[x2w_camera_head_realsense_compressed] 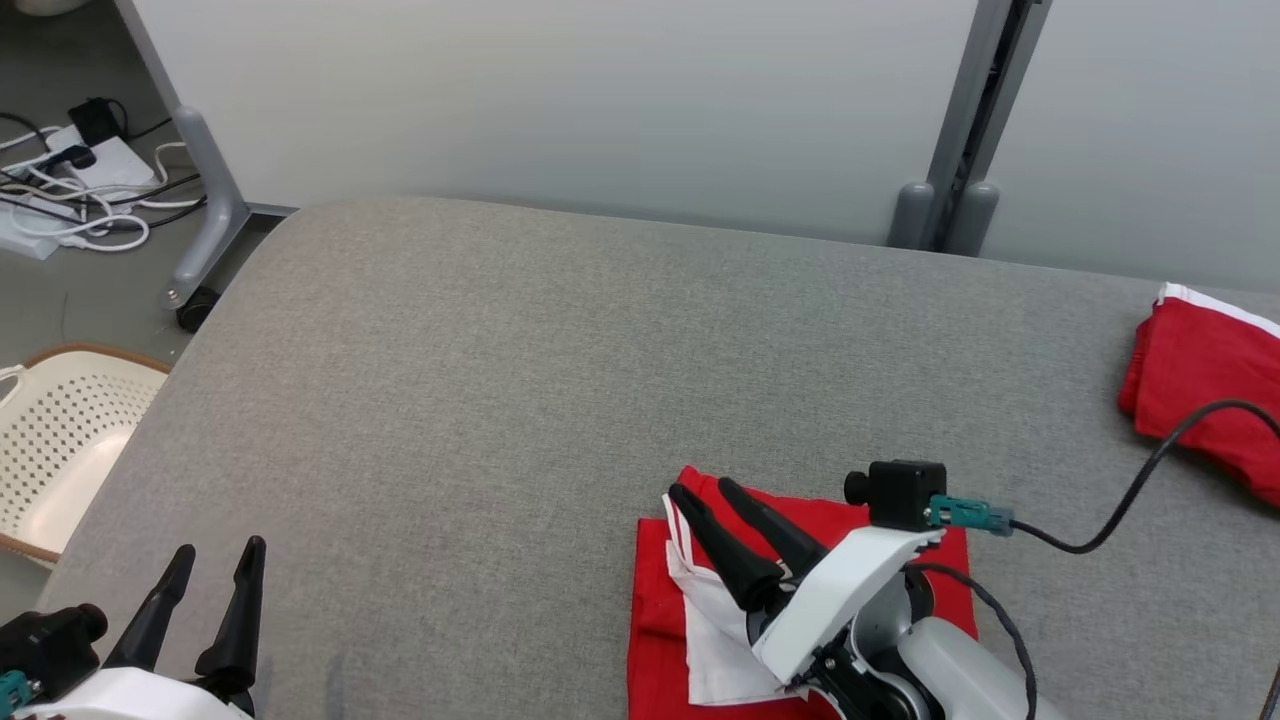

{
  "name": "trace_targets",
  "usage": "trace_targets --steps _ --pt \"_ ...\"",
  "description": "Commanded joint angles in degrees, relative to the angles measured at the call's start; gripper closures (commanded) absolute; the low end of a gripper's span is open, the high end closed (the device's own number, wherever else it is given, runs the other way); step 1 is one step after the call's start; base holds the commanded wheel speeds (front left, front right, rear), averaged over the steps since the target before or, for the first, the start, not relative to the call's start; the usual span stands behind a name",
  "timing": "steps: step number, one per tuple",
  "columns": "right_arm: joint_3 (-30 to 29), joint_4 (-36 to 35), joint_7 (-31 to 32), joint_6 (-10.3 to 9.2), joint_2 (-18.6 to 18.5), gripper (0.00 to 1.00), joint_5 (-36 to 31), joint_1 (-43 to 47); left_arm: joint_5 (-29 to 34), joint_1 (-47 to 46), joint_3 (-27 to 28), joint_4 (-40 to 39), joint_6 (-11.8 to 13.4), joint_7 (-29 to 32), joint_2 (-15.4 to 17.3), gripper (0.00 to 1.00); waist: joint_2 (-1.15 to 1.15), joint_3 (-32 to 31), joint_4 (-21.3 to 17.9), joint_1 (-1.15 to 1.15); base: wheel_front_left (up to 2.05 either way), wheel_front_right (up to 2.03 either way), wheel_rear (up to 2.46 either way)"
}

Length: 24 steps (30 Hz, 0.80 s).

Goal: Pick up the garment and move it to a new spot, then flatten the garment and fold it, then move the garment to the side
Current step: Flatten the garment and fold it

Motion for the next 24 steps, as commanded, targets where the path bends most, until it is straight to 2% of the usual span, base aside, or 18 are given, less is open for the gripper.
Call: trace_targets --steps 1,6,11,15,18,22,23,24 --pt "-0.63 -1.74 -1.64 0.13 -0.46 0.00 0.69 -0.70 -0.04 0.44 0.16 -0.38 0.47 -0.04 0.08 0.00 0.00 -0.62 -1.35 0.00 0.00 0.00 0.00" --pt "-7.38 -5.05 -3.51 0.13 -0.68 0.00 -2.97 0.40 0.26 1.14 -0.04 -1.29 1.14 -0.04 0.05 0.00 0.00 -1.51 -3.52 0.00 0.00 0.00 0.00" --pt "-18.22 -6.01 -1.31 0.13 -2.81 0.00 -12.36 4.10 0.64 1.74 -0.70 -2.05 1.82 0.16 -0.33 0.00 0.00 -2.16 -4.67 0.00 0.00 0.00 0.00" --pt "-26.42 -8.03 0.98 0.13 -2.12 0.00 -19.27 8.60 0.67 2.03 -0.93 -2.33 1.97 0.19 -0.30 0.00 0.00 -2.29 -4.91 0.00 0.00 0.00 0.00" --pt "-30.10 -11.01 2.90 0.13 -1.31 0.00 -22.07 11.45 0.59 2.15 -0.85 -2.44 1.96 0.13 -0.07 0.00 0.00 -2.29 -5.02 0.00 0.00 0.00 0.00" --pt "-31.95 -13.55 4.66 0.13 -0.66 0.00 -25.34 13.49 0.75 1.84 -0.69 -2.68 1.85 -0.06 0.04 0.00 0.00 -2.17 -5.21 0.00 0.00 0.00 0.00" --pt "-32.58 -13.90 5.19 0.13 -0.52 0.16 -26.74 13.95 0.80 1.69 -0.67 -2.80 1.76 -0.16 0.00 0.00 0.00 -2.17 -5.23 0.00 0.00 0.00 0.00" --pt "-33.11 -14.17 5.65 0.13 -0.47 0.53 -28.43 14.41 0.95 1.55 -0.63 -2.90 1.65 -0.23 -0.02 0.00 0.00 -2.16 -5.22 0.00 0.00 0.00 0.00"
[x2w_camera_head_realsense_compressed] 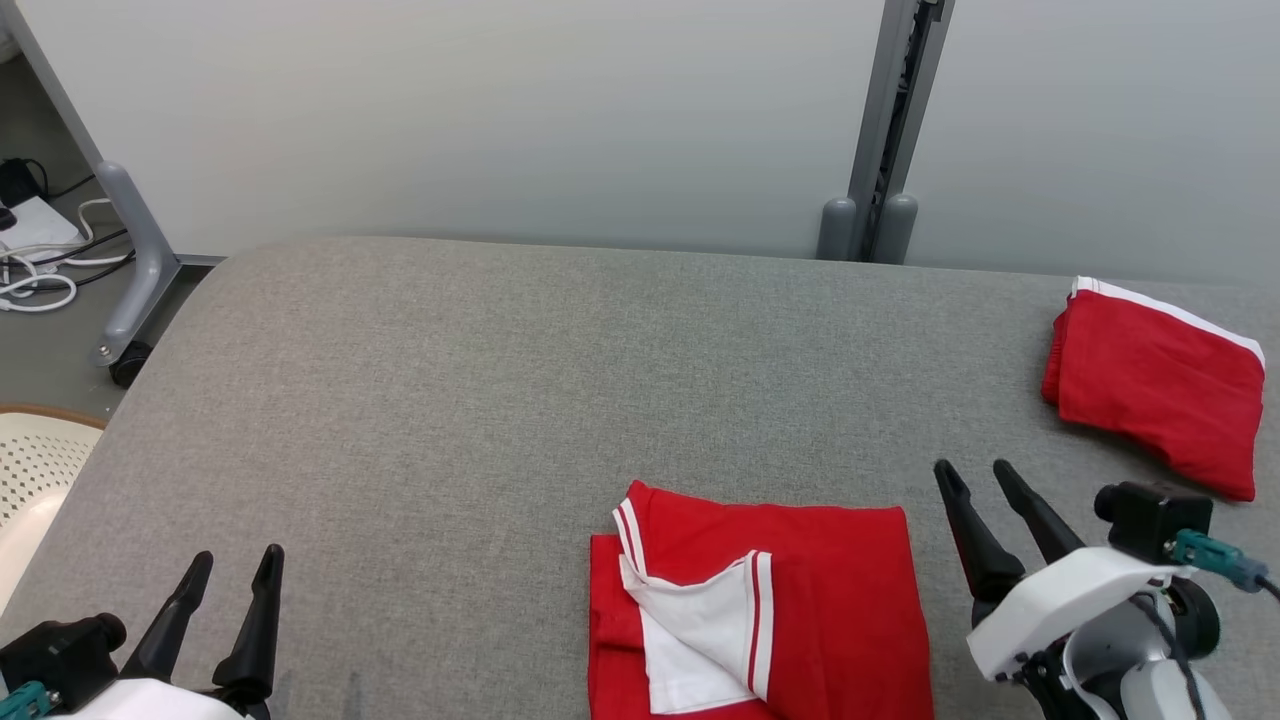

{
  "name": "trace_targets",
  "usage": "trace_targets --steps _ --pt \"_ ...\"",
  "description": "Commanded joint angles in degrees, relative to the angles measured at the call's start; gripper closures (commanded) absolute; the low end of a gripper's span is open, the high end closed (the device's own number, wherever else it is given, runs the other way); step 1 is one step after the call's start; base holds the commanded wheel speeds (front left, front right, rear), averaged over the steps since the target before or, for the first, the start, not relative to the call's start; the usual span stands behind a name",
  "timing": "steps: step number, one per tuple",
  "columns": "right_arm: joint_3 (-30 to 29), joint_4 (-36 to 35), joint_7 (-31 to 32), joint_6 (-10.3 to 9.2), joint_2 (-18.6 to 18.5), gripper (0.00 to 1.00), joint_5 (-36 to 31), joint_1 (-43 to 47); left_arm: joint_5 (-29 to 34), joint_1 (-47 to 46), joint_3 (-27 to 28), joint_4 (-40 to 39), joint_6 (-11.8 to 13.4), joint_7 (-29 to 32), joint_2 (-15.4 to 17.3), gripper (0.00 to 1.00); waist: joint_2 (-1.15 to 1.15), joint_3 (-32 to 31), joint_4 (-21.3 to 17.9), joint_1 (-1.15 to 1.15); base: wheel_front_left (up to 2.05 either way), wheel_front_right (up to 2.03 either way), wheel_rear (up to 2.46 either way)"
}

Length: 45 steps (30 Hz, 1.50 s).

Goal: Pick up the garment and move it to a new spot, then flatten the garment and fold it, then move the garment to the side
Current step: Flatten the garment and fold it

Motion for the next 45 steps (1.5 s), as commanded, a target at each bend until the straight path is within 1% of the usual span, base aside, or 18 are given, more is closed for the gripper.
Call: trace_targets --steps 1,2,3,8,11,14,19,24,30,33,38,39,42,45 --pt "-0.49 -0.22 0.49 0.13 -0.04 0.65 -2.50 0.88 0.41 -0.07 0.33 -0.15 -0.08 -0.35 0.08 0.00 0.00 0.03 0.08 0.00 0.00 0.00 0.00" --pt "-0.72 -0.10 0.92 0.13 0.02 0.87 -4.48 1.21 0.54 -0.20 0.38 -0.24 -0.17 -0.49 0.01 0.00 0.00 0.10 0.17 0.00 0.00 0.00 0.00" --pt "-0.77 0.06 1.28 0.13 0.07 1.00 -5.81 1.54 0.60 -0.35 0.39 -0.30 -0.30 -0.52 -0.06 0.00 0.00 0.19 0.30 0.00 0.00 0.00 0.00" --pt "0.55 2.54 1.54 0.13 -0.04 1.00 -9.67 2.69 1.10 -1.20 0.60 -0.48 -1.27 -1.05 -0.36 0.00 0.00 0.80 1.24 0.00 0.00 0.00 0.00" --pt "1.42 5.24 0.70 0.13 0.00 1.00 -10.04 2.85 1.79 -1.58 1.02 -0.56 -1.73 -1.54 -1.04 0.00 0.00 1.01 1.93 0.00 0.00 0.00 0.00" --pt "2.14 7.47 -0.53 0.13 0.00 1.00 -9.04 2.57 2.74 -1.22 2.18 -0.59 -1.94 -1.82 -2.44 0.00 0.00 1.02 2.52 0.00 0.00 0.00 0.00" --pt "4.14 10.16 -2.41 0.13 0.03 1.00 -7.12 1.78 5.61 0.15 4.77 -0.99 -2.63 -2.03 -5.84 0.00 0.00 1.08 3.42 0.00 0.00 0.00 0.00" --pt "6.04 12.63 -3.52 0.13 -0.01 1.00 -6.20 0.90 9.60 0.91 7.23 -0.50 -4.50 -2.02 -9.34 0.00 0.00 1.03 4.16 0.00 0.00 0.00 0.00" --pt "8.23 16.62 -2.66 0.13 0.03 1.00 -3.38 0.48 12.55 1.41 9.35 0.69 -7.03 -2.03 -11.68 0.00 0.00 1.11 5.14 0.00 0.00 0.00 0.00" --pt "11.67 18.30 -1.69 0.13 0.04 1.00 2.25 0.18 13.48 1.47 10.19 1.24 -7.99 -2.03 -12.66 0.00 0.00 1.33 5.49 0.00 0.00 0.00 0.00" --pt "19.04 19.63 -3.03 0.13 0.00 1.00 10.43 -1.39 14.56 1.20 11.19 2.40 -9.23 -2.04 -13.64 0.00 0.00 1.37 5.88 0.00 0.00 0.00 0.00" --pt "19.04 19.63 -3.03 0.13 0.00 1.00 10.43 -1.39 14.56 1.20 11.19 2.40 -9.23 -2.04 -13.64 0.00 0.00 1.37 5.88 0.00 0.00 0.00 0.00" --pt "24.76 19.32 -3.45 0.13 0.00 1.00 14.03 -2.51 15.09 1.06 11.58 2.91 -9.77 -2.04 -14.29 0.00 0.00 1.29 6.03 0.00 0.00 0.00 0.00" --pt "31.31 18.59 -2.60 0.13 -0.02 1.00 16.78 -3.21 15.59 0.97 11.92 3.37 -10.10 -2.04 -14.59 0.00 0.00 1.12 6.12 0.00 0.00 0.00 0.00"
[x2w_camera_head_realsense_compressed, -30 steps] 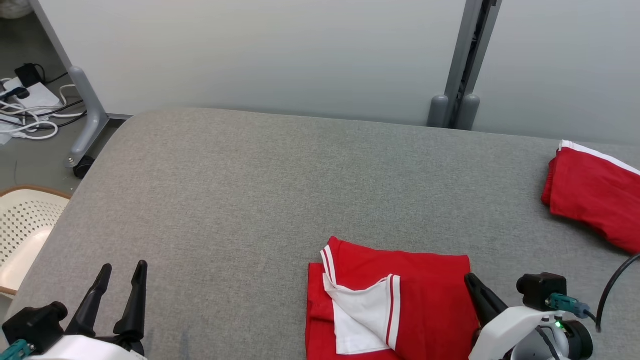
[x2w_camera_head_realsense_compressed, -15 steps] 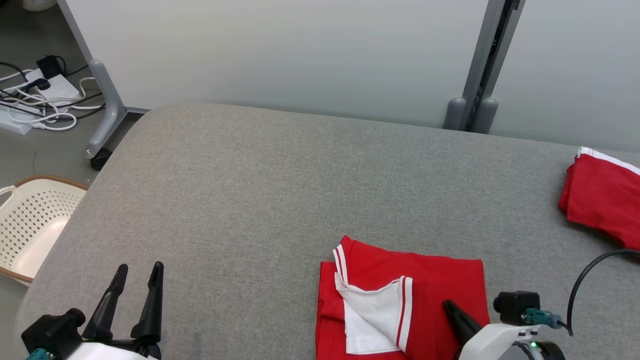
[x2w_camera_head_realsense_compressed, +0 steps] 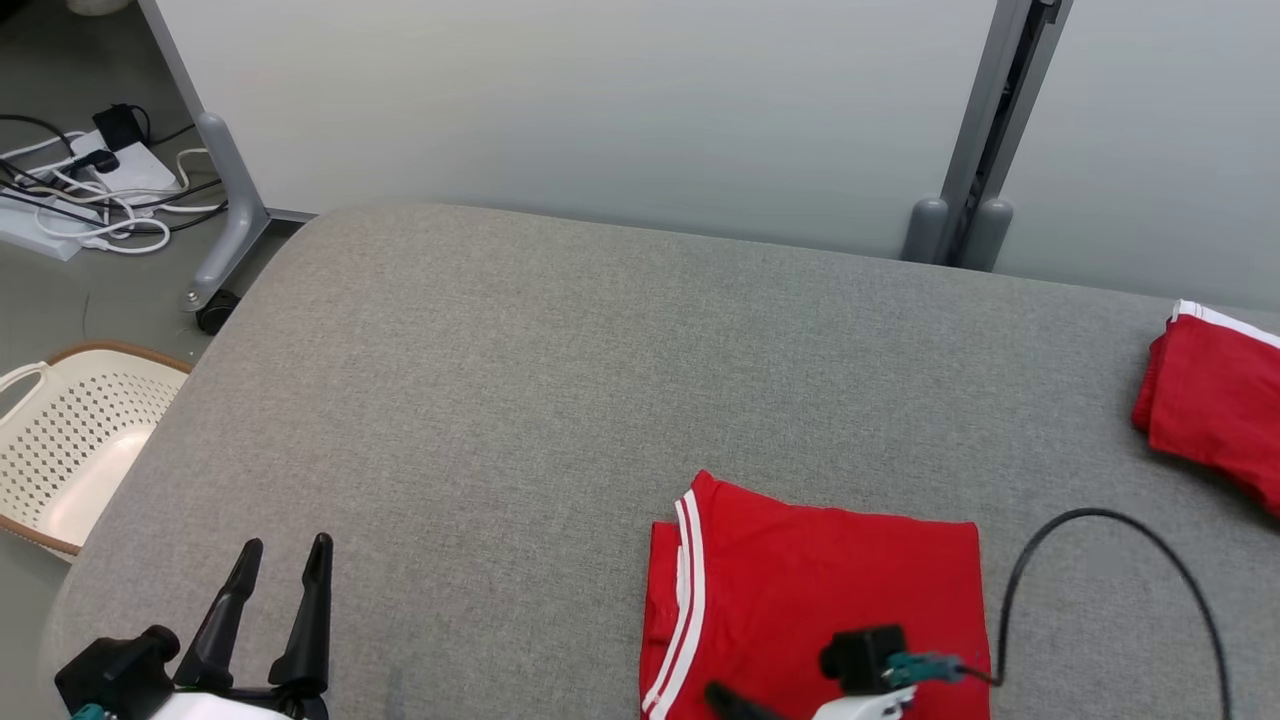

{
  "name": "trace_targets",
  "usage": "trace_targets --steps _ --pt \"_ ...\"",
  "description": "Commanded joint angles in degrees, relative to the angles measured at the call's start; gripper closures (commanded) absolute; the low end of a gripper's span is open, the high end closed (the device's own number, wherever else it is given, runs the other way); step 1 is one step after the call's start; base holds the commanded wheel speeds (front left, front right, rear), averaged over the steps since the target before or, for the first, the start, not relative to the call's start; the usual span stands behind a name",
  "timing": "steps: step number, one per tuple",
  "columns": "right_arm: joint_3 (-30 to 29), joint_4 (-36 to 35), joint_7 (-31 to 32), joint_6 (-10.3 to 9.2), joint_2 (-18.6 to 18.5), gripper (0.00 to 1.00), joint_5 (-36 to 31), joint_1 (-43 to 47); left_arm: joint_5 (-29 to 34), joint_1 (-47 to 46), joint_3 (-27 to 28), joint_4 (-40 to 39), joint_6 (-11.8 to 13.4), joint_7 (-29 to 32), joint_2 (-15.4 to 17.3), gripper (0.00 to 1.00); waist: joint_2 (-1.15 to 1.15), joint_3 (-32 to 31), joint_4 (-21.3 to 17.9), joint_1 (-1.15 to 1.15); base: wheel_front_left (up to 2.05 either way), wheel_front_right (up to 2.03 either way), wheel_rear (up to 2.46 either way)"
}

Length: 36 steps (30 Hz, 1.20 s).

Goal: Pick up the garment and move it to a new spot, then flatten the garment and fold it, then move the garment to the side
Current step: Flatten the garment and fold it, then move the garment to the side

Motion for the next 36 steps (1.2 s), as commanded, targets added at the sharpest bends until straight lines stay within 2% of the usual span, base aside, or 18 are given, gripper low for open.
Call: trace_targets --steps 1,6,7,11,16,17,18,19,27,31,36 --pt "0.69 -0.29 0.05 0.13 -0.36 1.00 0.74 -0.42 0.51 -0.08 0.33 0.11 -0.44 -0.19 0.18 0.00 0.00 -0.01 0.01 0.00 0.00 0.00 0.00" --pt "8.21 -1.33 -1.29 0.13 -0.46 1.00 5.38 -2.39 1.18 -0.22 1.09 0.64 -0.85 -0.19 -0.50 0.00 0.00 -0.03 -0.25 0.00 0.00 0.00 0.00" --pt "8.19 -0.96 -1.88 0.13 -0.45 1.00 5.40 -2.97 1.30 -0.19 1.26 0.67 -0.89 -0.19 -0.57 0.00 0.00 -0.01 -0.38 0.00 0.00 0.00 0.00" --pt "5.79 1.12 -4.08 0.13 -0.39 1.00 3.46 -5.30 1.55 0.08 1.84 0.62 -1.19 -0.20 -0.84 0.00 0.00 0.05 -1.15 0.00 0.00 0.00 0.00" --pt "-0.55 3.37 -5.55 0.13 -0.38 1.00 -0.69 -6.72 2.10 0.55 2.43 0.67 -1.40 -0.20 -1.27 0.00 0.00 -0.11 -2.31 0.00 0.00 0.00 0.00" --pt "-1.88 3.39 -5.56 0.13 -0.37 0.92 -1.38 -6.57 2.14 0.66 2.51 0.65 -1.43 -0.20 -1.35 0.00 0.00 -0.15 -2.55 0.00 0.00 0.00 0.00" --pt "-3.12 3.37 -5.50 0.13 -0.37 0.56 -2.20 -6.38 2.27 0.77 2.58 0.65 -1.47 -0.20 -1.41 0.00 0.00 -0.18 -2.79 0.00 0.00 0.00 0.00" --pt "-4.28 3.25 -5.29 0.13 -0.37 0.00 -2.95 -6.08 2.36 0.80 2.61 0.72 -1.45 -0.20 -1.48 0.00 0.00 -0.18 -2.99 0.00 0.00 0.00 0.00" --pt "-10.05 -0.66 -3.38 0.13 -0.42 0.00 -7.22 -3.79 2.47 0.71 2.67 0.99 -1.89 -0.20 -1.51 0.00 0.00 0.11 -4.04 0.00 0.00 0.00 0.00" --pt "-15.96 -1.41 -2.26 0.13 -0.43 0.00 -13.06 -2.64 2.40 0.65 2.80 1.20 -2.07 -0.20 -1.24 0.00 0.00 0.13 -4.42 0.00 0.00 0.00 0.00" --pt "-24.14 -3.82 4.52 0.13 -0.37 0.00 -17.51 0.61 2.41 0.90 2.49 1.42 -2.16 -0.20 -1.23 0.00 0.00 0.14 -5.23 0.00 0.00 0.00 0.00"
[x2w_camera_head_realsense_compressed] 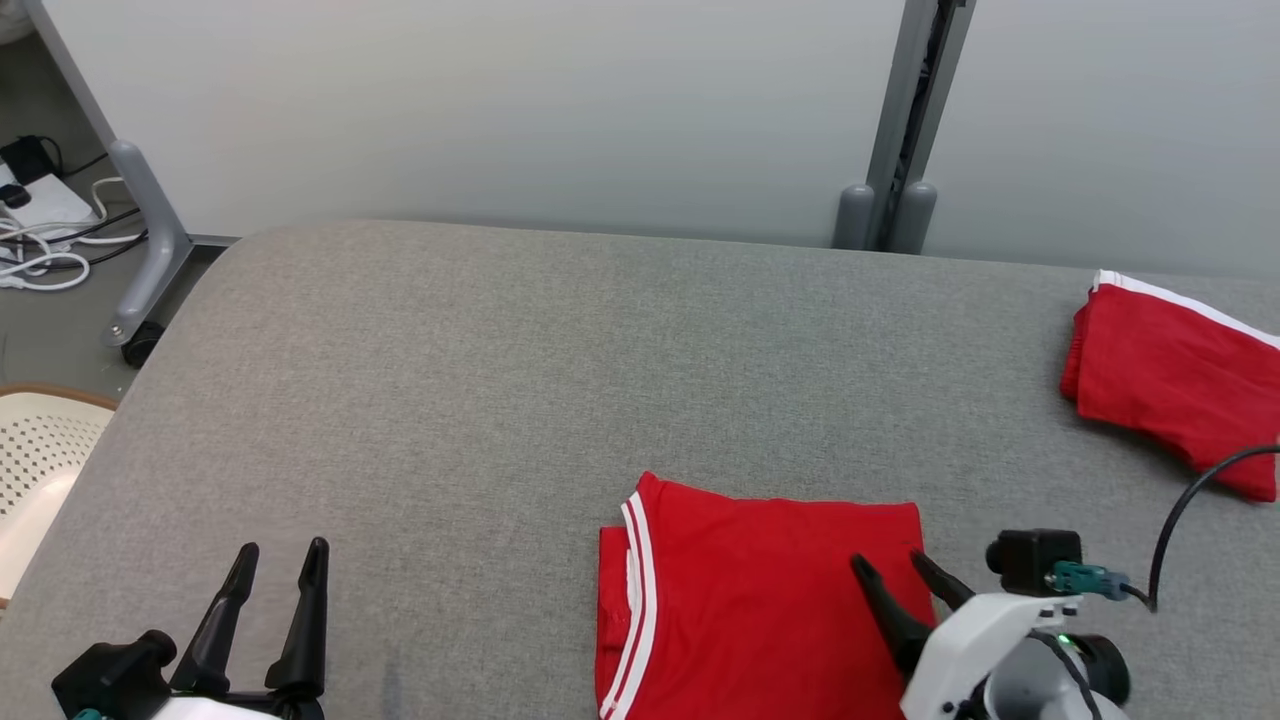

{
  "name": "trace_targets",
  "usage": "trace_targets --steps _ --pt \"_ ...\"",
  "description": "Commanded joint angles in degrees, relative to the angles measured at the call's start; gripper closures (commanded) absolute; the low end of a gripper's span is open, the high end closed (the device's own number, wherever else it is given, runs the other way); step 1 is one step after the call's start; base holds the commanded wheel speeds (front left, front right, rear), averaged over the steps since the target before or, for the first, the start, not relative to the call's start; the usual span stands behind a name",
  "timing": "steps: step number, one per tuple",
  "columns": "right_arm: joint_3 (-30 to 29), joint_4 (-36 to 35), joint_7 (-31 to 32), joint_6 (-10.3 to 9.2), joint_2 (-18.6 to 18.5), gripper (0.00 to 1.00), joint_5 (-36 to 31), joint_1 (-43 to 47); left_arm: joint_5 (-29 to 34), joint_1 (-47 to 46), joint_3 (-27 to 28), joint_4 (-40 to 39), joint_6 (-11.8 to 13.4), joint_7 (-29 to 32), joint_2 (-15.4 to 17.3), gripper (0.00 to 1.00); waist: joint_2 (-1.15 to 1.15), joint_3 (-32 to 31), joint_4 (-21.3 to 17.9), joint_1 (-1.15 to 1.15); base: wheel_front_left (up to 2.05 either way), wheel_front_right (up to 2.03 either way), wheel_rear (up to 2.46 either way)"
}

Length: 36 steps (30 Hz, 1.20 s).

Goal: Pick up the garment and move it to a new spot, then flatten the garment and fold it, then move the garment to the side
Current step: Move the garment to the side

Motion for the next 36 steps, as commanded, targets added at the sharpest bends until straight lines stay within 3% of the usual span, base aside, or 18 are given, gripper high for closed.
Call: trace_targets --steps 1,8,14,22,27,28,29,30,31,36 --pt "-2.49 -1.12 3.21 0.13 -0.39 0.00 -0.92 1.55 0.21 0.79 0.02 -0.03 -0.22 -0.18 0.35 0.00 0.00 0.13 -0.46 0.00 0.00 0.00 0.00" --pt "-7.22 -2.16 10.39 0.13 -0.44 0.00 0.10 3.03 -0.32 -0.18 -0.54 0.01 -0.43 -0.19 0.97 0.00 0.00 0.92 -1.30 0.00 0.00 0.00 0.00" --pt "-8.60 1.15 11.80 0.13 -0.44 0.00 5.31 1.64 -0.88 -1.14 -1.19 0.19 -0.46 -0.19 1.89 0.00 0.00 1.86 -1.24 0.00 0.00 0.00 0.00" --pt "-5.69 9.51 10.70 0.08 -0.25 0.00 16.26 -1.47 -1.70 -1.86 -1.77 0.70 -0.55 -0.19 2.49 0.00 0.00 2.46 -0.29 0.00 0.00 0.00 0.00" --pt "-1.80 14.36 9.89 0.06 -0.06 0.00 19.69 -3.59 -1.81 -2.07 -1.93 0.99 -0.53 -0.19 2.58 0.00 0.00 2.34 0.23 0.00 0.00 0.00 0.00" --pt "-1.36 15.16 9.53 0.06 -0.04 0.20 20.08 -4.10 -1.82 -2.11 -1.92 1.00 -0.54 -0.18 2.53 0.00 0.00 2.30 0.30 0.00 0.00 0.00 0.00" --pt "-0.87 15.76 9.01 0.06 -0.02 0.53 20.32 -4.48 -1.81 -2.10 -1.92 1.05 -0.54 -0.19 2.49 0.00 0.00 2.24 0.36 0.00 0.00 0.00 0.00" --pt "-0.43 16.33 8.30 0.06 -0.01 0.69 20.49 -4.99 -1.80 -2.05 -1.89 1.08 -0.53 -0.19 2.45 0.00 0.00 2.18 0.39 0.00 0.00 0.00 0.00" --pt "-0.08 16.73 7.67 0.06 -0.08 0.97 20.68 -5.51 -1.77 -1.97 -1.86 1.09 -0.53 -0.19 2.39 0.00 0.00 2.14 0.41 0.00 0.00 0.00 0.00" --pt "1.21 17.17 3.93 0.07 -0.31 1.00 19.93 -8.11 -1.71 -1.57 -1.54 1.06 -0.50 -0.19 2.29 0.00 0.00 2.09 0.12 0.00 0.00 0.00 0.00"
